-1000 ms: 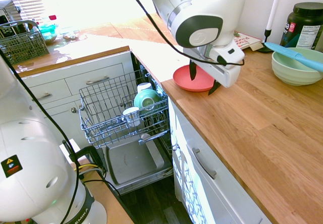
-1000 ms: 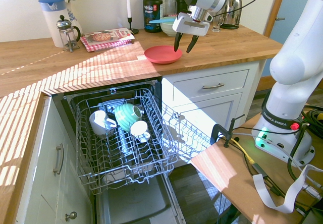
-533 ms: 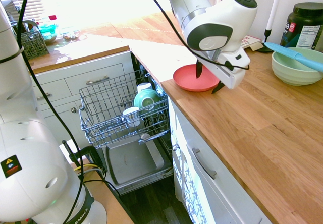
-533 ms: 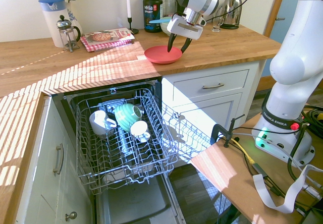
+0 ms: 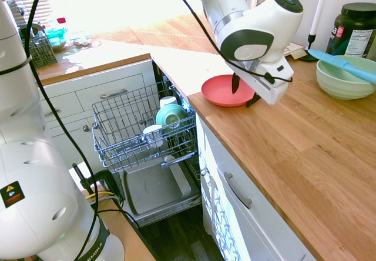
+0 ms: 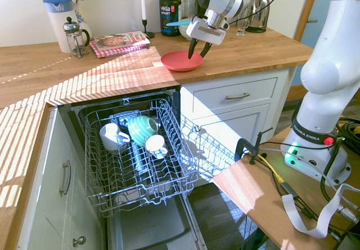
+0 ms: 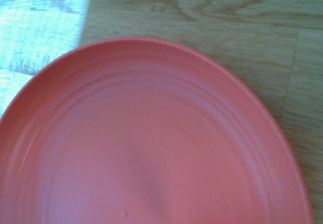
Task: Put the plate in the dishwasher
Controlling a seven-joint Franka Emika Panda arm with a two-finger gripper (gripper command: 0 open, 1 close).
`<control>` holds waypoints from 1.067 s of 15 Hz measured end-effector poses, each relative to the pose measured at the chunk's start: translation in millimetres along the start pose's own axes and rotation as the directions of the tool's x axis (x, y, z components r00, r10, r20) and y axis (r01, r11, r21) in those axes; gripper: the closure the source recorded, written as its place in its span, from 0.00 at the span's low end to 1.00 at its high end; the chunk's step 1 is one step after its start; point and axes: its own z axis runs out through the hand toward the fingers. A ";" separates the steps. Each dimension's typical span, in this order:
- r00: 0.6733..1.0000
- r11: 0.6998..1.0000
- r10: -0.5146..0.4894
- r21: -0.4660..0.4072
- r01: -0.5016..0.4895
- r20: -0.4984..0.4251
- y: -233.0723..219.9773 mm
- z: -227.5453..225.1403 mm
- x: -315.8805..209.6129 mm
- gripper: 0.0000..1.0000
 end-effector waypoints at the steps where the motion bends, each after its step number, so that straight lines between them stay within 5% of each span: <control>1: 1.000 1.000 0.000 0.001 0.000 0.002 0.4 0.8 0.2 1.00; 16: 0.998 0.998 -0.063 -0.005 0.063 -0.018 -22.5 -18.5 12.9 1.00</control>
